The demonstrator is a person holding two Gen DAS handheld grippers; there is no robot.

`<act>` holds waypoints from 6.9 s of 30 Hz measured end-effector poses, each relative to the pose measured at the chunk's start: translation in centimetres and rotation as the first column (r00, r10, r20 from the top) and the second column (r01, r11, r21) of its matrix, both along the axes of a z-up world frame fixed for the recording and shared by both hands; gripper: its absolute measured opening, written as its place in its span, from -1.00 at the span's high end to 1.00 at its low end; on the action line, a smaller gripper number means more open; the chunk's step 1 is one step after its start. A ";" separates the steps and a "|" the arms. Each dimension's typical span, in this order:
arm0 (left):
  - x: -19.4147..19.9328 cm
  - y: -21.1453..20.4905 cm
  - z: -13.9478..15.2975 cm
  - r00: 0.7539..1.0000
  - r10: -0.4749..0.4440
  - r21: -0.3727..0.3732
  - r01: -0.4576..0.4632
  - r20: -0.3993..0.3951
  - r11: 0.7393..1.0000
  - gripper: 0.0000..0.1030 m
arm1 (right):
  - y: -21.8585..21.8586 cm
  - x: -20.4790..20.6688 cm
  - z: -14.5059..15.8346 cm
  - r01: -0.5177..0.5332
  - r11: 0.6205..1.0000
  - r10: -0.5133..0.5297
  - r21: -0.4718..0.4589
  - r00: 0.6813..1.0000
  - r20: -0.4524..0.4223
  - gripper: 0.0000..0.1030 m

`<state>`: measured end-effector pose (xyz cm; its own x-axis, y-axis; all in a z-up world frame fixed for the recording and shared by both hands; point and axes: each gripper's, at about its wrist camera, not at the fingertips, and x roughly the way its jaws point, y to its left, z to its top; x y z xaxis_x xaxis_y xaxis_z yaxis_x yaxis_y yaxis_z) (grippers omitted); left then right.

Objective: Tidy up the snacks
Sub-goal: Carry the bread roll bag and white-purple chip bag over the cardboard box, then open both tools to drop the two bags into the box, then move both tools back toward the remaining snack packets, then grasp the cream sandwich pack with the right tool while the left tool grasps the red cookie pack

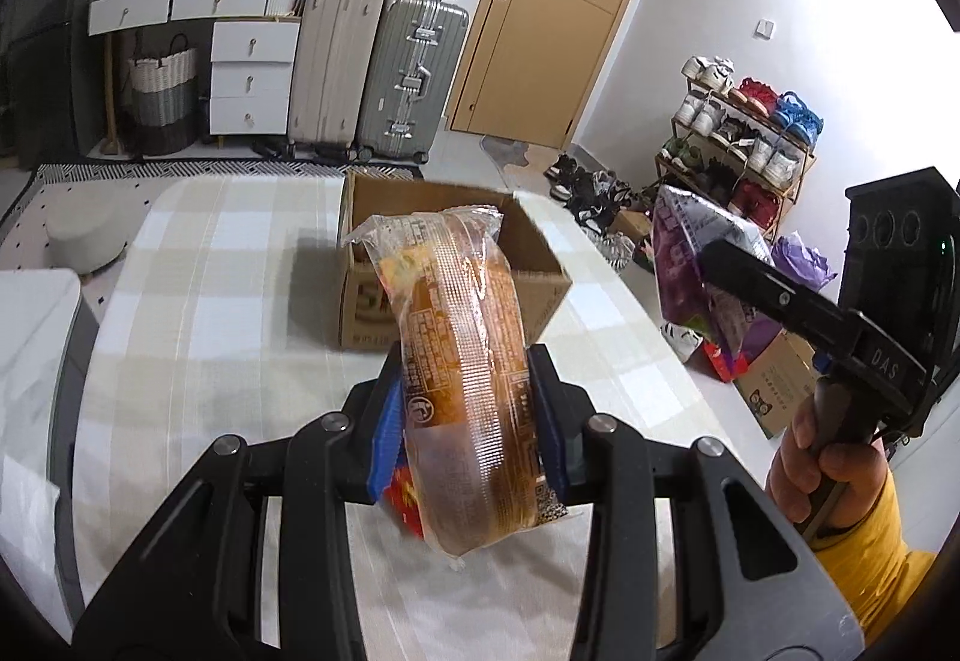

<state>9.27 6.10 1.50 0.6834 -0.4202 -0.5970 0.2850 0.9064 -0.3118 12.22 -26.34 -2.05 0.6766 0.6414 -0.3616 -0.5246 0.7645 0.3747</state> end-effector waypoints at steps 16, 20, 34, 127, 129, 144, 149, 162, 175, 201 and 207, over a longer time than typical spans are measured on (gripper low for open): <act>15.1 -2.1 4.2 1.000 0.011 0.036 -0.011 -0.004 0.999 0.33 | 1.2 10.9 2.5 0.079 0.995 -0.080 -0.062 0.997 -0.015 0.01; 19.8 -3.3 3.7 0.999 0.012 0.043 -0.010 -0.038 0.999 0.33 | 1.6 14.0 2.1 0.098 0.991 -0.102 -0.092 0.994 -0.039 0.01; 31.1 -7.0 -2.2 0.989 0.003 0.068 0.007 -0.145 0.998 0.33 | 1.5 21.8 -3.4 0.116 0.982 -0.142 -0.150 0.973 -0.181 0.01; -4.7 0.5 -1.0 0.969 0.232 0.092 -0.239 0.083 0.967 -0.99 | 1.9 -7.0 -1.3 0.151 0.986 -0.137 -0.071 0.975 0.176 -0.98; -4.5 0.4 -1.9 0.971 0.228 0.100 -0.235 0.075 0.967 -0.99 | 2.1 -7.0 -2.1 0.154 0.984 -0.138 -0.085 0.977 0.164 -0.98; -1.2 -1.3 -11.0 0.970 0.221 0.159 -0.203 -0.101 0.966 -0.99 | 1.2 -4.8 -10.6 0.161 0.981 -0.165 -0.110 0.986 -0.030 -0.98; 0.2 -2.5 -12.9 0.968 0.207 0.188 -0.179 -0.141 0.966 -0.99 | 1.4 -3.2 -11.9 0.146 0.981 -0.156 -0.126 0.985 -0.076 -0.98; 3.3 -2.7 -15.9 0.953 0.217 0.186 -0.179 -0.211 0.966 -0.99 | 3.9 5.2 -17.1 0.019 0.983 -0.077 -0.185 0.948 -0.309 -0.98; 5.0 -1.3 -18.2 0.939 0.221 0.152 -0.185 -0.265 0.971 -0.99 | 7.8 7.9 -20.0 -0.041 0.922 -0.087 -0.384 0.947 -0.310 -0.89; 5.1 -2.7 -18.2 0.938 0.215 0.207 -0.162 -0.271 0.965 -0.99 | 2.3 6.4 -19.3 -0.033 0.991 -0.016 -0.126 0.928 -0.373 -0.12; 5.5 -3.5 -18.3 0.938 0.205 0.217 -0.146 -0.279 0.965 -0.99 | 1.3 5.7 -18.6 -0.005 0.991 -0.044 -0.137 0.935 -0.351 -0.12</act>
